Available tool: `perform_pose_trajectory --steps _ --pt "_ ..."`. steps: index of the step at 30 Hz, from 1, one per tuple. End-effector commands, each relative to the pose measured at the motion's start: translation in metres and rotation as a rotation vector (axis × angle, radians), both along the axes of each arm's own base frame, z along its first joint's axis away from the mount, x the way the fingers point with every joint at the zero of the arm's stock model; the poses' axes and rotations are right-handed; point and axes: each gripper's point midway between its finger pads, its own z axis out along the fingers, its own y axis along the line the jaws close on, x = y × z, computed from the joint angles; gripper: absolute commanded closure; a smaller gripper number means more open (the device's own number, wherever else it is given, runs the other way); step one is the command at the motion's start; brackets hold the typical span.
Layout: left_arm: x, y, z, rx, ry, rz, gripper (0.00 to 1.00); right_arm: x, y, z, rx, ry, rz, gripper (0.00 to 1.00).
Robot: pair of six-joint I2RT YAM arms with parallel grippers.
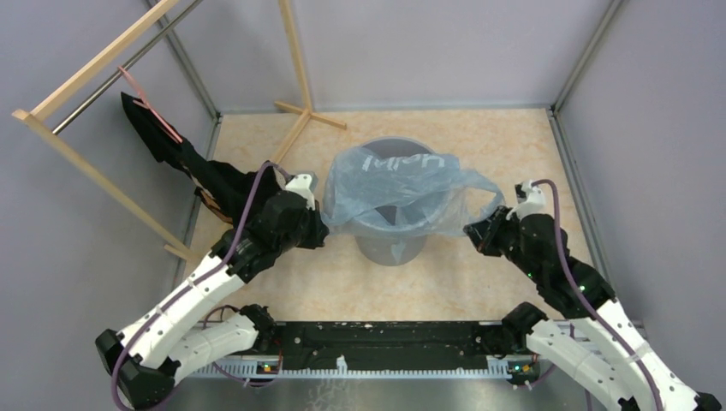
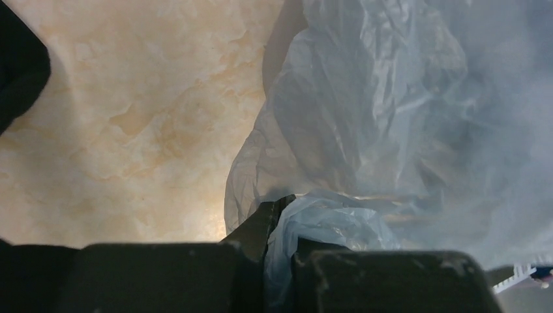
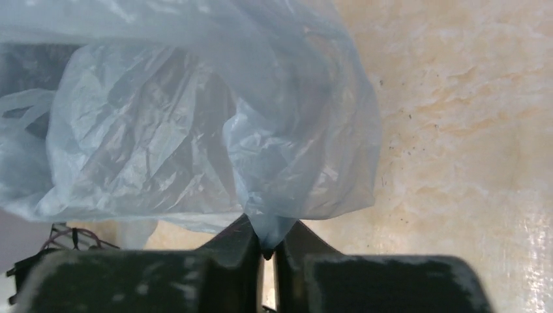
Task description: Put the trash bags into the trash bin
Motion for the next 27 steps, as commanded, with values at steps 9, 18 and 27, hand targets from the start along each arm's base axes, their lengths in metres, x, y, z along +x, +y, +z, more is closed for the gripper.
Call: perform_pose_trajectory --steps 9,18,27 --pt "0.008 0.018 0.052 -0.105 -0.202 0.091 0.24 0.004 -0.008 0.023 -0.113 -0.086 0.038 0.33" --pt "-0.023 0.028 0.096 -0.107 -0.281 -0.044 0.01 -0.015 -0.037 0.098 -0.161 -0.295 0.031 0.01" --pt "-0.030 0.026 0.164 -0.095 -0.397 -0.140 0.01 0.031 0.004 0.147 -0.311 -0.388 0.183 0.01"
